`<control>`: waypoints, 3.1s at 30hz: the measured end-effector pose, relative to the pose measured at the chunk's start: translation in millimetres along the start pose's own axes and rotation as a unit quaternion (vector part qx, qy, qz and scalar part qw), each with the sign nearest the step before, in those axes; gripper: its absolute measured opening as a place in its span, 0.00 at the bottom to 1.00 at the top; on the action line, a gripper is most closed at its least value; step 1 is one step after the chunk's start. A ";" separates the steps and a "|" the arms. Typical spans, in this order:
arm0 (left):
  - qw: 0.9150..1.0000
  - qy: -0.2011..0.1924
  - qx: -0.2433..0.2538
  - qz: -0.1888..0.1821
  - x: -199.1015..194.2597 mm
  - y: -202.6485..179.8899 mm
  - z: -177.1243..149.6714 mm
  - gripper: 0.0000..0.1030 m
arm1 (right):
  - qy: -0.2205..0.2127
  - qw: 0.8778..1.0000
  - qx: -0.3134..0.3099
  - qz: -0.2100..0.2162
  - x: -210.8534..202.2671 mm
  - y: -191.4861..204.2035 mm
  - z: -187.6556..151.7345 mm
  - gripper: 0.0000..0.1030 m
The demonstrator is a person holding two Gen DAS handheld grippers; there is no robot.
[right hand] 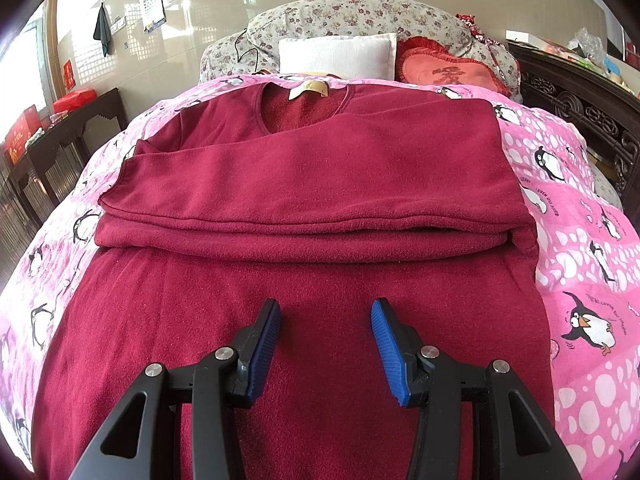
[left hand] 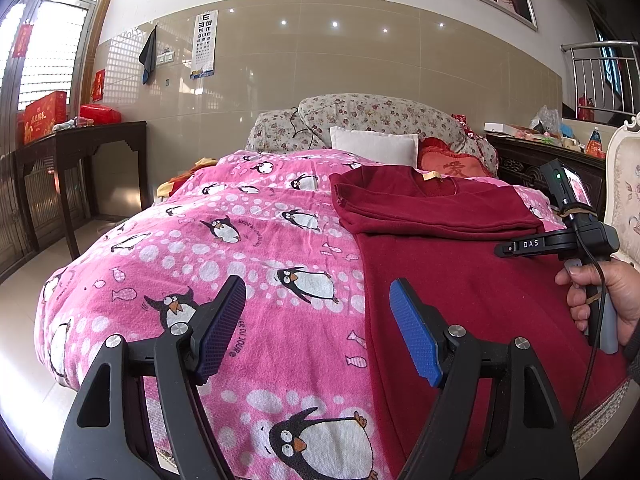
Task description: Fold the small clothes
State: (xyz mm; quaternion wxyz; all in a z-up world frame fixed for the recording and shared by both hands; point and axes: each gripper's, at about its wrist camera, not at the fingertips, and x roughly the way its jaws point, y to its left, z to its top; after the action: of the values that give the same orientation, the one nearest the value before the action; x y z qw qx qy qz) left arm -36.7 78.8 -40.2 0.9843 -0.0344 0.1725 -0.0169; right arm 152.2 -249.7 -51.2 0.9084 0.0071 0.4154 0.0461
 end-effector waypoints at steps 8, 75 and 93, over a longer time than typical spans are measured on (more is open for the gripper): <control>1.000 0.000 0.000 0.000 0.2 0.2 0.1 0.73 | 0.000 1.000 0.000 0.000 0.0 0.0 -0.1 0.44; 1.000 0.004 -0.002 0.000 2.2 1.3 -2.2 0.73 | 0.001 1.000 -0.002 -0.002 -1.0 -0.1 0.9 0.45; 1.000 0.009 -0.004 -0.001 5.6 -1.1 0.0 0.73 | -0.001 1.000 0.000 0.001 0.3 -1.2 1.5 0.46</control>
State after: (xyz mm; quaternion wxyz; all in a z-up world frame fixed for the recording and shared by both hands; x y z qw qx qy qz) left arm -31.5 77.5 -42.0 0.9825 -0.0387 0.1812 -0.0171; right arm 153.6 -250.9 -50.5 0.9088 0.0078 0.4144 0.0475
